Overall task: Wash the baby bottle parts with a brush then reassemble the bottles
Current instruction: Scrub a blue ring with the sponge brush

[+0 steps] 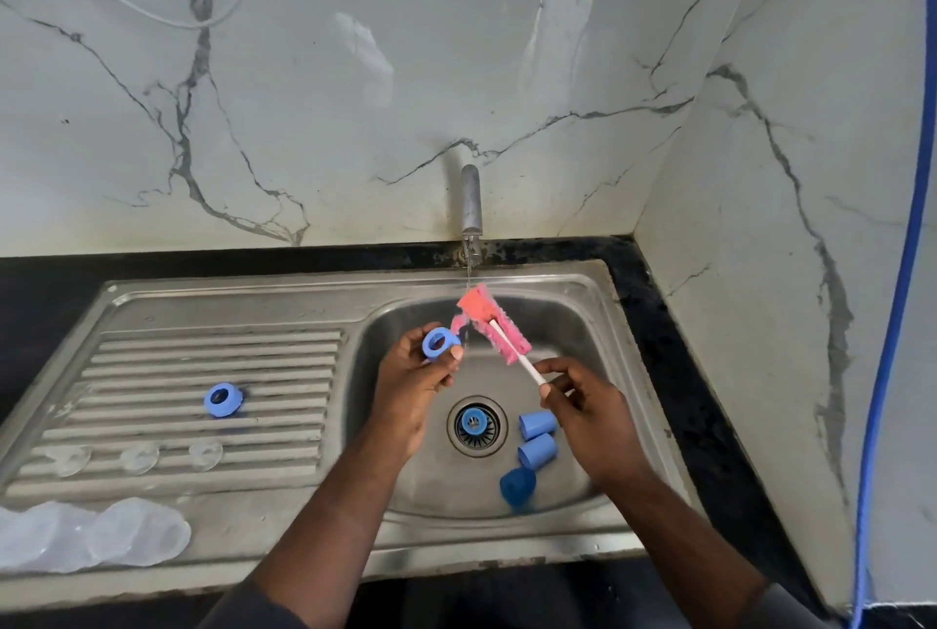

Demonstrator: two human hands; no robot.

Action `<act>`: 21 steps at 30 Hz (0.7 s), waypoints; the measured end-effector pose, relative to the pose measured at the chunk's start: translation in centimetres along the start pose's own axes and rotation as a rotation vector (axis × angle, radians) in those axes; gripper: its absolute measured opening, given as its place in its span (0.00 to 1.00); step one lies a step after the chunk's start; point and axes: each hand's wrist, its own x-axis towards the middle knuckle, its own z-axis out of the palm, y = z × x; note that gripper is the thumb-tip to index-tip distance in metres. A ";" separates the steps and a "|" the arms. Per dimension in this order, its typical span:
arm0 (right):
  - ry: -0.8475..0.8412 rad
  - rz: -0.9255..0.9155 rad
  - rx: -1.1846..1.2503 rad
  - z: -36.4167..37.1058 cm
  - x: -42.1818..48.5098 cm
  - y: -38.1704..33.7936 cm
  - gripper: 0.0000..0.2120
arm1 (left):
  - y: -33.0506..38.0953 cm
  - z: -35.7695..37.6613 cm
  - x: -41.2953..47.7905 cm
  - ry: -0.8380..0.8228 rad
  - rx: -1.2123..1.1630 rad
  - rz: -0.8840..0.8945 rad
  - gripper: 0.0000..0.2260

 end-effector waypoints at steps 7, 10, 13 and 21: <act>-0.047 -0.097 -0.038 1.3 -0.7 -1.1 0.14 | 1.0 -1.1 -0.2 -0.022 0.401 0.214 0.14; -0.053 -0.119 -0.143 1.4 -0.6 -1.1 0.11 | 0.9 -1.5 0.0 -0.002 0.493 0.215 0.15; 0.017 -0.054 -0.170 1.0 -0.2 -1.0 0.12 | 1.0 -1.6 -0.4 -0.008 0.364 0.151 0.13; -0.017 0.004 -0.096 1.0 -1.5 -0.9 0.13 | 1.3 -2.3 -0.4 -0.033 0.071 -0.114 0.12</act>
